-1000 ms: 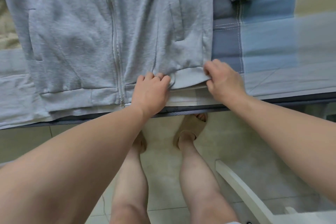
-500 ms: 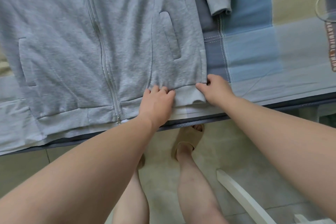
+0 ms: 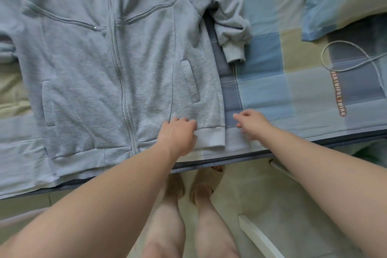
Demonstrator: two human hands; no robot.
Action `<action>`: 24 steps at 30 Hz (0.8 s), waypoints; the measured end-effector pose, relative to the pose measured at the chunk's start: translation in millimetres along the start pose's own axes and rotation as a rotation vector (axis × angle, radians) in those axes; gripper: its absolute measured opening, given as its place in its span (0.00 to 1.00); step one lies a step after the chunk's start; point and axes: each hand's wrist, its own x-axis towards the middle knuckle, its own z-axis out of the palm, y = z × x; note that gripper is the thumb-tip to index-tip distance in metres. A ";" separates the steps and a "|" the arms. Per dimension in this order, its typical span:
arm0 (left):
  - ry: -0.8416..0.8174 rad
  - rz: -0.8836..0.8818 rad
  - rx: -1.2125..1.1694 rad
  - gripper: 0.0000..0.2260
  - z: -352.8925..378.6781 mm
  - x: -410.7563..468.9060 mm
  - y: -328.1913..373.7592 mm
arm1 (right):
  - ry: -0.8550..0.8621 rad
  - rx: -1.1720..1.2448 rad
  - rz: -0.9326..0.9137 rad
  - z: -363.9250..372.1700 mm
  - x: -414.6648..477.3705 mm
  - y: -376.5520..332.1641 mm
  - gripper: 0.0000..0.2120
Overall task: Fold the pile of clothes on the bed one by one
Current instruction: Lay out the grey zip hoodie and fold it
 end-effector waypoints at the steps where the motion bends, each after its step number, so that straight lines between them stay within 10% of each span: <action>1: 0.047 0.003 -0.025 0.16 -11.1 1.1 1.7 | 0.007 0.043 0.000 -12.6 -2.4 -7.3 0.16; 7: 0.204 0.064 -0.091 0.22 -72.0 40.3 10.0 | 0.114 0.023 -0.094 -72.3 24.7 -49.6 0.06; 14: 0.295 0.047 -0.112 0.23 -108.5 106.3 14.8 | 0.197 0.163 -0.116 -98.7 93.0 -97.8 0.37; 24: 0.443 -0.142 -0.201 0.27 -125.5 171.7 43.9 | -0.077 0.626 0.021 -108.4 163.3 -120.7 0.11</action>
